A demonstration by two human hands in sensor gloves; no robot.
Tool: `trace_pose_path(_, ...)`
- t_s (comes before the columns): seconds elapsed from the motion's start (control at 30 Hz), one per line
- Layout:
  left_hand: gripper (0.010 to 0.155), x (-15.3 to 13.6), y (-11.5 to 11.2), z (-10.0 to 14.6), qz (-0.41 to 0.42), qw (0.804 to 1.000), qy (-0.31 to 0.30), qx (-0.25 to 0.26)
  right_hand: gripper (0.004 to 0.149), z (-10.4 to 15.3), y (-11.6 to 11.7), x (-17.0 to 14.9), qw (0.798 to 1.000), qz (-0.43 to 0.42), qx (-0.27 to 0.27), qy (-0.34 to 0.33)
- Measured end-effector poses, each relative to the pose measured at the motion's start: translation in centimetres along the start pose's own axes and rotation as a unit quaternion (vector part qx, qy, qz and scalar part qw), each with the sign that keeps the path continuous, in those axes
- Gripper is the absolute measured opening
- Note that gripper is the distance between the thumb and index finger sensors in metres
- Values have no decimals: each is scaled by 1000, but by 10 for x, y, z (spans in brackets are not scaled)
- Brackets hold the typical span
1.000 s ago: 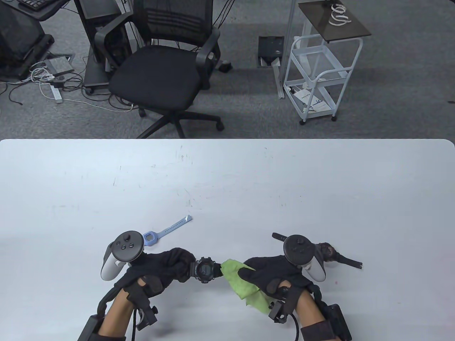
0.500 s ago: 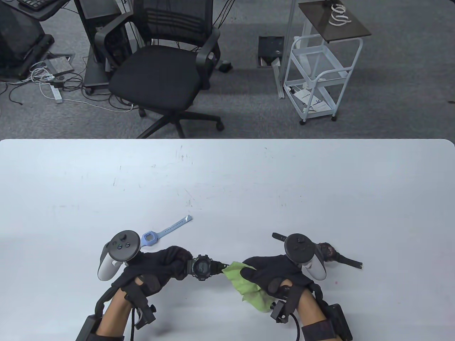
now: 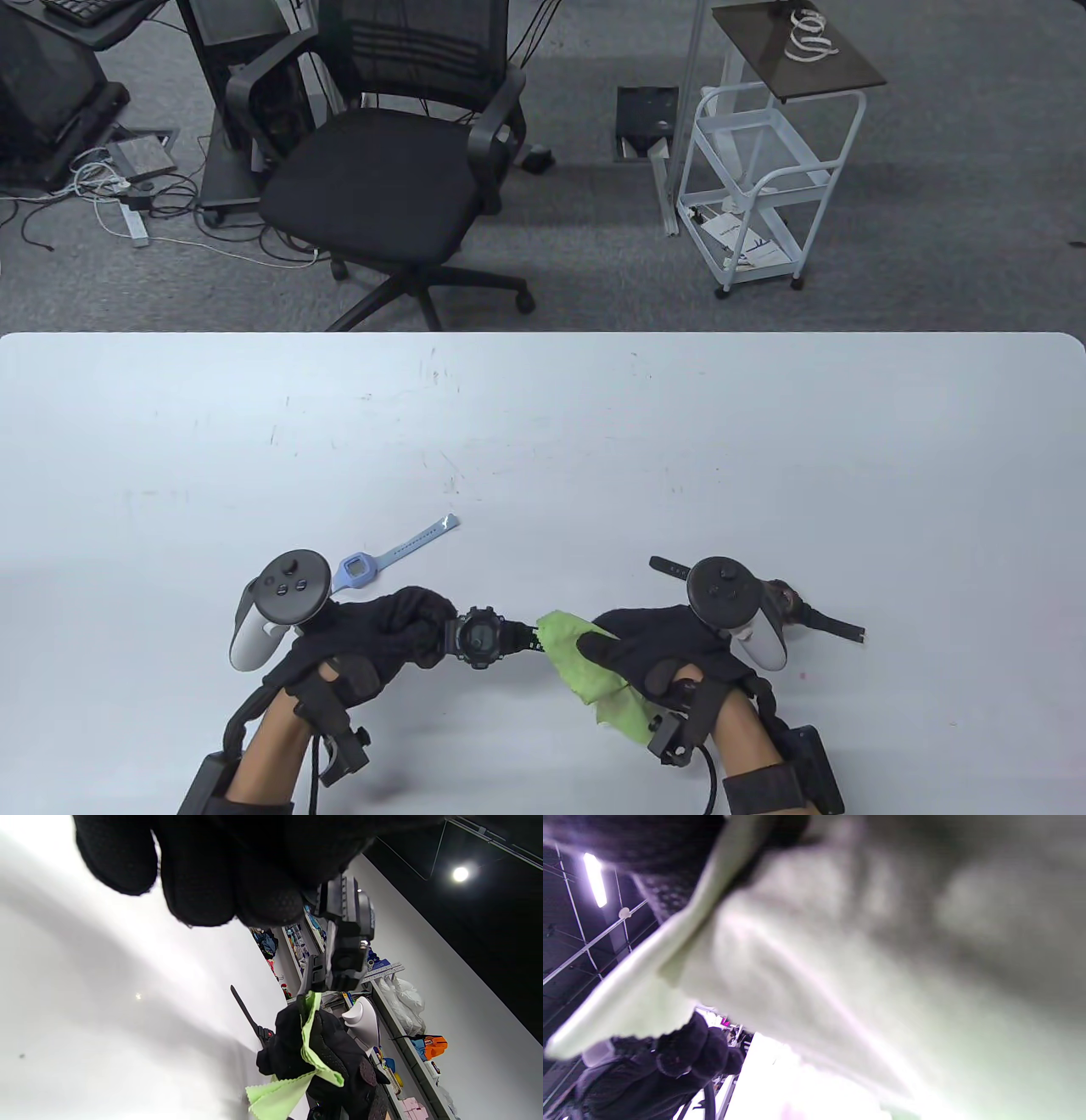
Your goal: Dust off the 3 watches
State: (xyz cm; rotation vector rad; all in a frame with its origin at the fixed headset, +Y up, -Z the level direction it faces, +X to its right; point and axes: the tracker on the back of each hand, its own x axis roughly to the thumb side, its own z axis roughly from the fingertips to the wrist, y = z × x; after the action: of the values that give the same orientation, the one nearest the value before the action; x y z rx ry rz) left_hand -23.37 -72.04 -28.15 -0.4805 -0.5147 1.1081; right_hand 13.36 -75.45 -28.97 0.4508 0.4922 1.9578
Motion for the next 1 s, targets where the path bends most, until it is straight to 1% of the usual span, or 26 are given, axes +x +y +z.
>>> trace_pose_path(0.1,48,0,2,0,-1,1000,-1,5,46,0,-1,2,1000,-10,7,-10)
trace_pose_path(0.27,48,0,4,2,-2,1000,-1,12,46,2,-4,2,1000,19,-19,-4)
trace_pose_path(0.47,48,1,3,3,2,1000,-5,13,46,2,-5,2,1000,-11,5,-9)
trace_pose_path(0.6,48,-1,4,4,6,1000,-3,19,46,4,-10,1,999,20,-29,-2)
trace_pose_path(0.73,48,-1,3,5,6,1000,-3,18,45,4,-10,2,1000,-4,-10,-8)
trace_pose_path(0.8,48,0,4,5,8,1000,-7,21,46,4,-10,2,1000,-13,-10,-10)
trace_pose_path(0.87,48,1,5,6,5,1000,-7,24,46,5,-12,2,1000,-1,-20,-7)
trace_pose_path(0.93,48,-1,7,7,7,1000,-5,28,46,6,-14,0,999,15,-41,-4)
trace_pose_path(1.0,48,-1,5,6,6,1000,-3,24,46,6,-14,1,1000,2,-27,-3)
